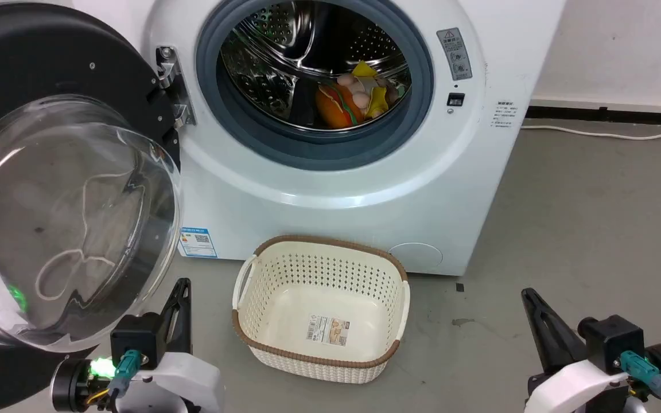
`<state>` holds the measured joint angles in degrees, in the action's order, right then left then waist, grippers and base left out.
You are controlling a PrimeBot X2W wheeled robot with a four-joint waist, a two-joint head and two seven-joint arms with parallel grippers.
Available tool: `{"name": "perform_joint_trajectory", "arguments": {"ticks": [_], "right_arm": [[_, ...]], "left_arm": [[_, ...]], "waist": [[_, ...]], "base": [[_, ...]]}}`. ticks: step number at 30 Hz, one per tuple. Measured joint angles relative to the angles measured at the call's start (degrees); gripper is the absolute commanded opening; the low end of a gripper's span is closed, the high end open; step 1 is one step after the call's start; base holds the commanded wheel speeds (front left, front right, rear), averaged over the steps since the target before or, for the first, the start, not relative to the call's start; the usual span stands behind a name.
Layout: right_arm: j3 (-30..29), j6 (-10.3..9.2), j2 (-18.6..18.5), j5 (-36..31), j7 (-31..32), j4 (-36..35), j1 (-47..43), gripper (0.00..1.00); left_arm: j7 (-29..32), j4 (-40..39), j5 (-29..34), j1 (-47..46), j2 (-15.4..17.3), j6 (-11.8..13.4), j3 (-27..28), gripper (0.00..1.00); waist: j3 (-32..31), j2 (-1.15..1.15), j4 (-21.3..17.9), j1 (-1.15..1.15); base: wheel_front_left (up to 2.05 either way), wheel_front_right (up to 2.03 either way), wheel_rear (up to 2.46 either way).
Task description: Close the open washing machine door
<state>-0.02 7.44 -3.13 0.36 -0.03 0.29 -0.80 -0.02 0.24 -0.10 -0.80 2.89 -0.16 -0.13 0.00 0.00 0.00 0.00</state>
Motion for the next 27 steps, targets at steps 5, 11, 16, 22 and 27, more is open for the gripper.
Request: {"name": "perform_joint_trajectory", "arguments": {"ticks": [5, 11, 16, 22, 27], "right_arm": [[0.0, 0.0, 0.0, 0.0, 0.0, 0.0, 0.0, 0.0], [0.0, 0.0, 0.0, 0.0, 0.0, 0.0, 0.0, 0.0], [0.0, 0.0, 0.0, 0.0, 0.0, 0.0, 0.0, 0.0], [0.0, 0.0, 0.0, 0.0, 0.0, 0.0, 0.0, 0.0], [0.0, 0.0, 0.0, 0.0, 0.0, 0.0, 0.0, 0.0]], "left_arm": [[0.0, 0.0, 0.0, 0.0, 0.0, 0.0, 0.0, 0.0], [0.0, 0.0, 0.0, 0.0, 0.0, 0.0, 0.0, 0.0], [0.0, 0.0, 0.0, 0.0, 0.0, 0.0, 0.0, 0.0], [0.0, 0.0, 0.0, 0.0, 0.0, 0.0, 0.0, 0.0], [0.0, 0.0, 0.0, 0.0, 0.0, 0.0, 0.0, 0.0]], "waist": [[0.0, 0.0, 0.0, 0.0], [0.0, 0.0, 0.0, 0.0], [0.0, 0.0, 0.0, 0.0], [0.0, 0.0, 0.0, 0.0], [0.0, 0.0, 0.0, 0.0]], "base": [[0.0, 0.0, 0.0], [0.0, 0.0, 0.0], [0.0, 0.0, 0.0], [0.0, 0.0, 0.0], [0.0, 0.0, 0.0]]}}
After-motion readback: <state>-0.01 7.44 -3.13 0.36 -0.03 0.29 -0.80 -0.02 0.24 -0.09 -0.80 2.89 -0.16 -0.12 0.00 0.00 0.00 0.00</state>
